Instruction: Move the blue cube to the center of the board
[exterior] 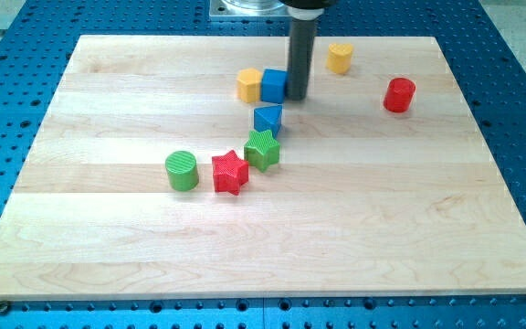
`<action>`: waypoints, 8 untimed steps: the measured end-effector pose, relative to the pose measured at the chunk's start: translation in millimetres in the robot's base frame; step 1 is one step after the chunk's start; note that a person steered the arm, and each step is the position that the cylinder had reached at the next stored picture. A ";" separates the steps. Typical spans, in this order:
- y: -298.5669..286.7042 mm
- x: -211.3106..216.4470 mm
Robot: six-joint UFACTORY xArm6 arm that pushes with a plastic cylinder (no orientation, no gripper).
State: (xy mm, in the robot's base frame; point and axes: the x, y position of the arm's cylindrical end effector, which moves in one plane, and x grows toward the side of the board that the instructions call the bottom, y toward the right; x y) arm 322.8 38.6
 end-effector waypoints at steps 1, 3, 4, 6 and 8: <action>-37.8 -8.3; -57.2 -46.0; -76.0 -45.1; -68.5 -7.8; -102.5 -6.1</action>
